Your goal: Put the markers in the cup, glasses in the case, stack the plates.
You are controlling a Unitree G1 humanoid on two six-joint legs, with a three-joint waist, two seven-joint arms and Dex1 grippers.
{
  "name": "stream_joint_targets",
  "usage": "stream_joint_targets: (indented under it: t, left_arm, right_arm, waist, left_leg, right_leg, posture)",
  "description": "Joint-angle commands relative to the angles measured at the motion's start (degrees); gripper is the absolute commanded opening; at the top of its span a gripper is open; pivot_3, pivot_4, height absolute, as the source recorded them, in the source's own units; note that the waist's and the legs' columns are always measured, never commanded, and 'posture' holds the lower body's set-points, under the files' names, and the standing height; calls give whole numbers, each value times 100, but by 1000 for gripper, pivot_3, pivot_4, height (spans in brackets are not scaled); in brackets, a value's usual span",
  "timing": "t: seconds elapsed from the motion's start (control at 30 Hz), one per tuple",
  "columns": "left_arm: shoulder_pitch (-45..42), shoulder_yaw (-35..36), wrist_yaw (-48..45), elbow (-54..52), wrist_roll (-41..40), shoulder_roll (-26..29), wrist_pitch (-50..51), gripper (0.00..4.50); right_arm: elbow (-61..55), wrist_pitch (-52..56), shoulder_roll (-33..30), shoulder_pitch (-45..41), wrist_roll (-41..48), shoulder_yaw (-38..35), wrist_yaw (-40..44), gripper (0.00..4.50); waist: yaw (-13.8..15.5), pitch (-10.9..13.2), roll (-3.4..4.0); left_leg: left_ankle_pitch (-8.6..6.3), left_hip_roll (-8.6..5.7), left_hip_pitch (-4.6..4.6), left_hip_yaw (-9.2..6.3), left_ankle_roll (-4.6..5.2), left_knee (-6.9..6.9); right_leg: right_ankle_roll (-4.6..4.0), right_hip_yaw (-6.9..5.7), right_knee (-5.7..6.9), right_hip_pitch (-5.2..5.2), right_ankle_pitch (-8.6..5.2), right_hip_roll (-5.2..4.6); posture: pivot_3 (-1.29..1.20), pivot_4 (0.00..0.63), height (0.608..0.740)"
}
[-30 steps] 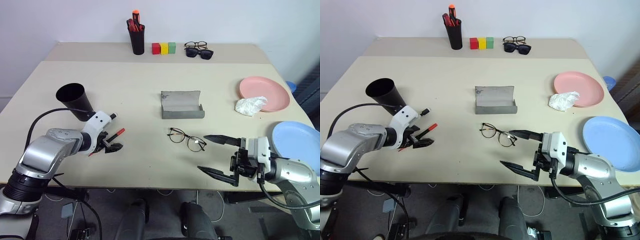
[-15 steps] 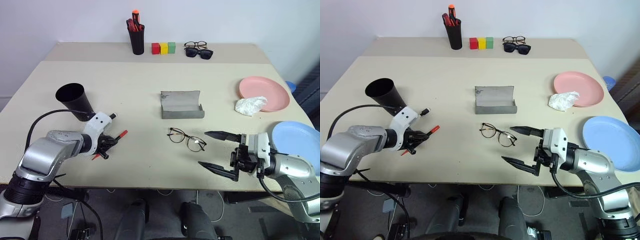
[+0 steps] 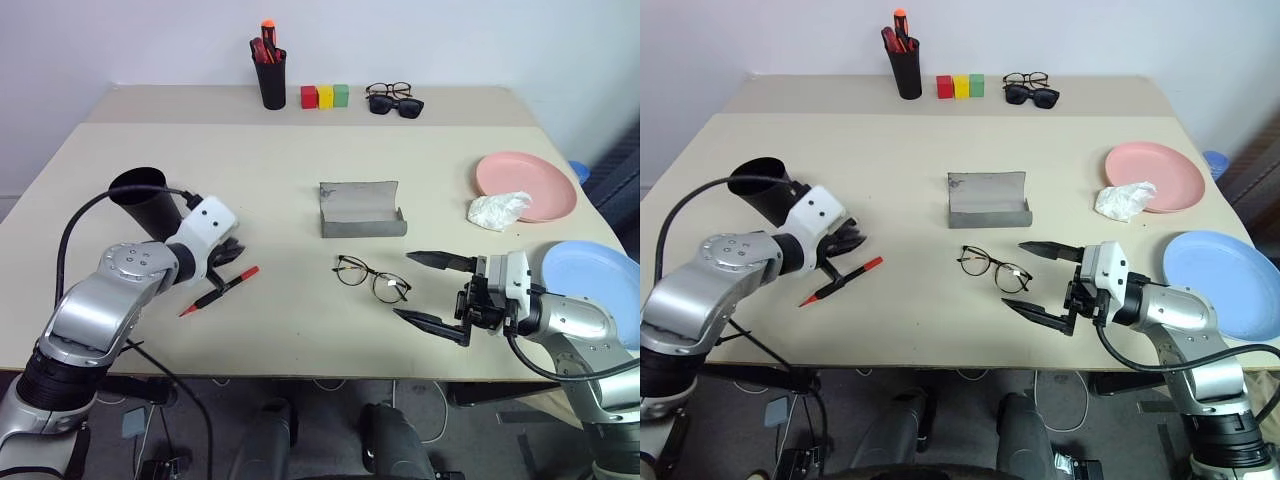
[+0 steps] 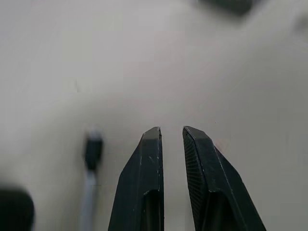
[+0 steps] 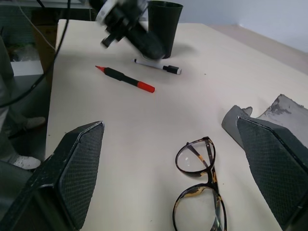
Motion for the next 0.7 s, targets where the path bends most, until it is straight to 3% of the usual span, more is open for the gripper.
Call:
stream_joint_targets:
  t: [0.03,0.17,0.33,0.43,0.6,0.7]
  left_arm:
    - [-53,16,-139,-22,-1,111,207,1533]
    - [-174,-96,-277,-3,-85,111,554,3526]
    - [-399,-506,-461,179,-59,86,894,3526]
    - [-537,-774,-508,524,-69,-96,1103,2678]
    - [-667,-992,-541,782,11,-195,1207,141]
    - [-691,-999,-555,813,13,-198,1185,33]
  right_arm:
    - [-66,-111,56,-49,9,-22,-26,4500]
    - [-114,-124,63,4,-12,-45,-80,4500]
    - [-213,-130,73,111,-28,-73,-173,4500]
    - [-254,-135,84,147,-41,-56,-235,4500]
    - [-374,-121,63,240,-26,-72,-297,4500]
    - [-404,-103,51,269,-22,-96,-332,4500]
  waist:
    - [6,2,-4]
    - [9,3,-6]
    - [7,3,-6]
    - [15,2,-6]
    - [10,-9,3]
    - [6,-19,16]
  left_leg:
    - [0,0,0,0,0,2]
    - [0,-1,-1,-1,0,5]
    - [0,0,-1,-2,0,3]
    - [0,0,1,-2,0,4]
    - [0,-1,23,-2,0,8]
    - [-1,0,36,-3,-2,7]
  right_leg:
    - [0,0,0,0,0,-1]
    - [0,0,-3,3,0,-3]
    - [-1,0,-1,2,0,-2]
    - [-1,0,0,5,0,-1]
    - [-1,0,4,26,1,-2]
    - [-3,1,5,36,1,-3]
  posture:
    - [0,150,740]
    - [0,150,740]
    - [0,150,740]
    - [0,150,740]
    - [0,150,740]
    - [0,150,740]
